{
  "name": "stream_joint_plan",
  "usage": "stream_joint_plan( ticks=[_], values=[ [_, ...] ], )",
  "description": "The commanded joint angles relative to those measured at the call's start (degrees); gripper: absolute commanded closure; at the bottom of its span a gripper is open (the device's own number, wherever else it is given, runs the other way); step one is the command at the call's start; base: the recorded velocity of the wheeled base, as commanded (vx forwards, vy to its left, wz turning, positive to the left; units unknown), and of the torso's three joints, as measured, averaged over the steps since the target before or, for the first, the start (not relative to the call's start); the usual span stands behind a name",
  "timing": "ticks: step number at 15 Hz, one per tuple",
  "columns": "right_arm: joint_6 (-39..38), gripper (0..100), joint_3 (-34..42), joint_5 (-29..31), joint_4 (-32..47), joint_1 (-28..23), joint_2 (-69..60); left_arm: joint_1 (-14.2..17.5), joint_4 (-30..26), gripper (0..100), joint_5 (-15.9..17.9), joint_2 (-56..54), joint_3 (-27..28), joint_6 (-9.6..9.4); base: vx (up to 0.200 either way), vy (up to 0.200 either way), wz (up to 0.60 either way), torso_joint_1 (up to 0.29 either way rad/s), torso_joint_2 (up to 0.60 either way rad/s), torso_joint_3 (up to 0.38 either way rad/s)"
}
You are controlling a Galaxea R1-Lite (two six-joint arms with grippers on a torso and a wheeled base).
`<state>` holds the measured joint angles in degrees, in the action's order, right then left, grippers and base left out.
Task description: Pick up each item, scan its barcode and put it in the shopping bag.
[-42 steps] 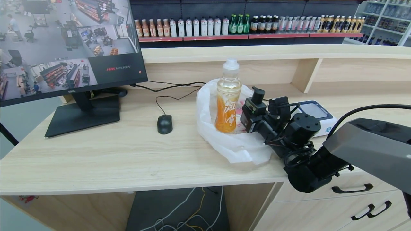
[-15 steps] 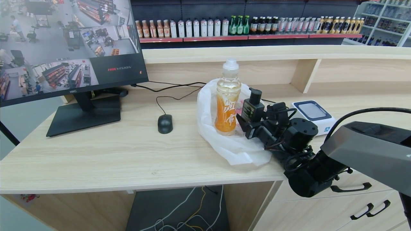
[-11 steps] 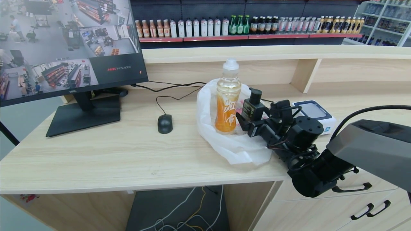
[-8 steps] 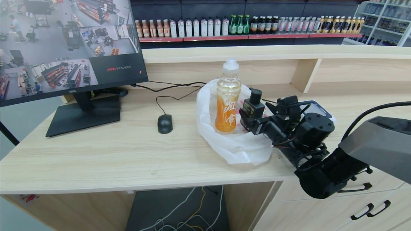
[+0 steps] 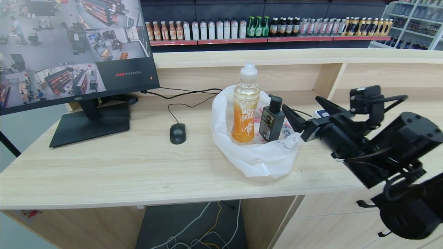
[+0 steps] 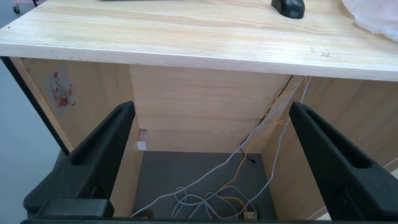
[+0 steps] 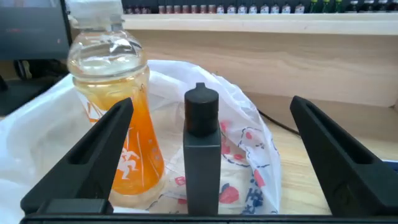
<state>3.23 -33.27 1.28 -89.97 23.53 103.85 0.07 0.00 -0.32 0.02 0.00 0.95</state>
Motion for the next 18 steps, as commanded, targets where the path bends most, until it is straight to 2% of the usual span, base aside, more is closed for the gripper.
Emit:
stream_joint_plan(
  ticks=[1,5,7,8,10,14,16,18],
  values=[
    [0.9,0,11.9,0.0,0.0,-0.9,-13.9,0.0,0.0,0,0.0,0.0,0.0,0.02,0.0,0.0,0.0,0.0,0.0,0.0],
    [4.4,0,29.5,0.5,0.0,-2.6,-30.3,0.0,0.0,0,0.0,0.0,0.0,0.02,0.0,0.0,0.0,0.0,0.0,0.0],
    [5.0,0,33.3,1.9,0.9,-2.8,-37.0,0.0,0.0,0,0.0,0.0,0.0,-0.07,0.0,0.0,0.0,0.0,0.0,0.0],
    [4.9,0,33.3,4.2,5.0,-2.8,-41.2,0.0,0.0,0,0.0,0.0,0.0,-0.07,0.0,0.0,0.0,0.0,0.0,0.0],
    [5.1,0,33.3,5.2,19.7,-2.8,-51.8,0.0,0.0,0,0.0,0.0,0.0,-0.07,0.0,0.0,0.0,0.0,0.0,0.0],
    [8.8,0,31.2,4.4,63.3,-2.3,-81.7,0.0,0.0,0,0.0,0.0,0.0,-0.07,0.0,0.0,0.0,0.0,0.0,0.0],
    [9.1,0,29.9,1.2,78.1,-1.7,-92.6,0.0,0.0,0,0.0,0.0,0.0,0.02,0.0,0.0,0.0,0.0,0.0,0.0],
    [9.1,0,30.3,0.8,85.2,-1.7,-99.4,0.0,0.0,0,0.0,0.0,0.0,0.02,0.0,0.0,0.0,0.0,0.0,0.0]
  ],
)
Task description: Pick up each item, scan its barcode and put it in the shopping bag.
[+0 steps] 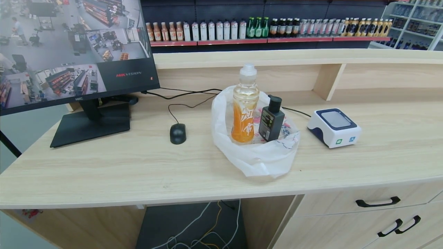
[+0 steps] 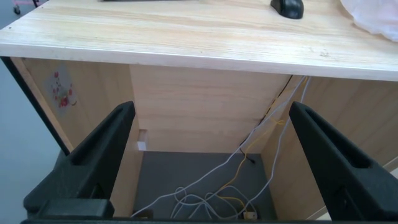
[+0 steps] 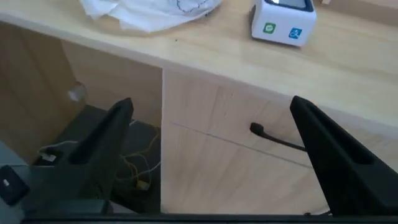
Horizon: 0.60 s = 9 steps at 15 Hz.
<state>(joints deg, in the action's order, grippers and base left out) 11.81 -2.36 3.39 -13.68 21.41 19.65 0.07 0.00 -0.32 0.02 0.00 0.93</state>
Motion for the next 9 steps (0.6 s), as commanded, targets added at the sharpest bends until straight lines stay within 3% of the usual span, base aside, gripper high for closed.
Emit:
stream_joint_plan(
  ticks=[1,4,7,9],
  values=[
    [0.4,0,0.9,-1.4,10.6,0.4,-18.2,0.0,0.0,0,0.0,0.0,0.0,0.04,0.0,0.0,0.0,0.0,0.0,0.0],
    [-2.0,0,0.9,-1.5,14.5,-0.6,-19.7,0.0,0.0,0,0.0,0.0,0.0,0.04,0.0,0.0,0.0,0.0,0.0,0.0],
    [-2.6,0,0.7,-0.8,14.8,-6.6,-14.6,0.0,0.0,0,0.0,0.0,0.0,-0.05,0.0,0.0,0.0,0.0,0.0,0.0],
    [-4.1,0,0.6,-1.1,14.8,-14.6,-12.5,0.0,0.0,0,0.0,0.0,0.0,0.04,0.0,0.0,0.0,0.0,0.0,0.0]
  ],
)
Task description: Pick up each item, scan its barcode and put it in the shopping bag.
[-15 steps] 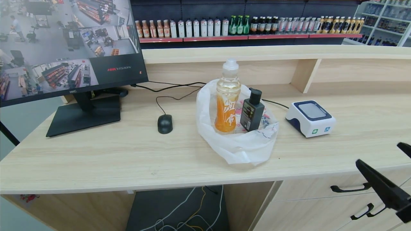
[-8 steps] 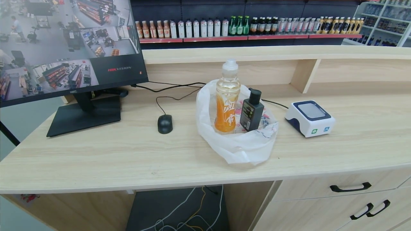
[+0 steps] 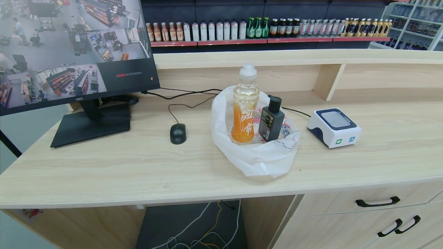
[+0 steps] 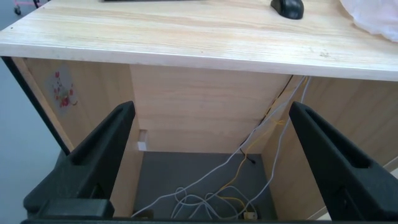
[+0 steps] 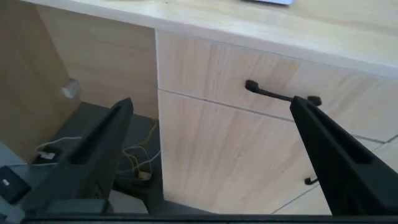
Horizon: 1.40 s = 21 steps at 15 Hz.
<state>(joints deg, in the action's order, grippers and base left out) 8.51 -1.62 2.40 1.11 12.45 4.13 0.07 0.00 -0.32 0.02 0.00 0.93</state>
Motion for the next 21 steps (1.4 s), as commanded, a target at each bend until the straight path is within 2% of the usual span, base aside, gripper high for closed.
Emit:
stream_joint_plan(
  ticks=[1,4,17,21],
  values=[
    [-2.7,0,0.0,-0.3,0.0,-9.5,2.6,0.0,0.0,0,0.0,0.0,0.0,0.04,0.0,0.0,0.0,0.0,0.0,0.0],
    [-5.6,0,1.5,-1.3,-1.0,-12.5,-4.1,0.0,0.0,0,0.0,0.0,0.0,0.04,0.0,0.0,0.0,0.0,0.0,0.0],
    [-7.8,0,1.5,-1.4,-1.0,-12.5,-4.0,0.0,0.0,0,0.0,0.0,0.0,-0.05,-0.015,0.0,0.0,0.0,0.0,0.0],
    [-7.7,0,1.5,-1.4,-1.0,-12.5,-4.0,0.0,-0.1,0,0.0,0.0,0.1,-0.75,0.0,-0.05,0.0,0.001,0.0,0.001]
  ],
)
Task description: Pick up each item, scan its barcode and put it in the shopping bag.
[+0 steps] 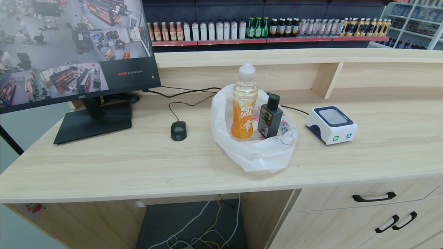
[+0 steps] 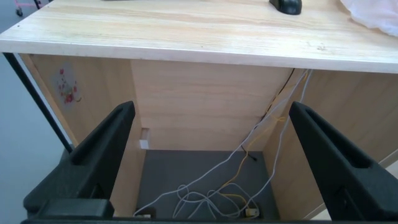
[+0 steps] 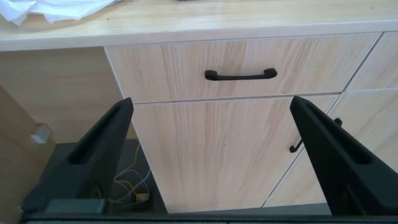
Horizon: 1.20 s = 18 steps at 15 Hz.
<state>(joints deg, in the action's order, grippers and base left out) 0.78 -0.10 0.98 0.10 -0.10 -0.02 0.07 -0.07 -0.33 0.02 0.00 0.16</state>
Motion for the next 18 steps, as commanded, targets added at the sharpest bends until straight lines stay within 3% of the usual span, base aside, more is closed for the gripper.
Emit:
stream_joint_plan(
  ticks=[1,18],
  values=[
    [0.0,0,0.0,0.1,0.0,0.0,0.1,0.0,0.0,0,0.0,0.0,0.1,-0.07,0.0,-0.2,0.0,-0.002,0.0,0.002],
    [-0.3,0,0.0,0.0,0.0,0.0,0.1,0.0,0.0,0,0.0,0.0,0.0,0.11,0.0,-0.2,0.0,0.003,0.0,0.002]
  ],
)
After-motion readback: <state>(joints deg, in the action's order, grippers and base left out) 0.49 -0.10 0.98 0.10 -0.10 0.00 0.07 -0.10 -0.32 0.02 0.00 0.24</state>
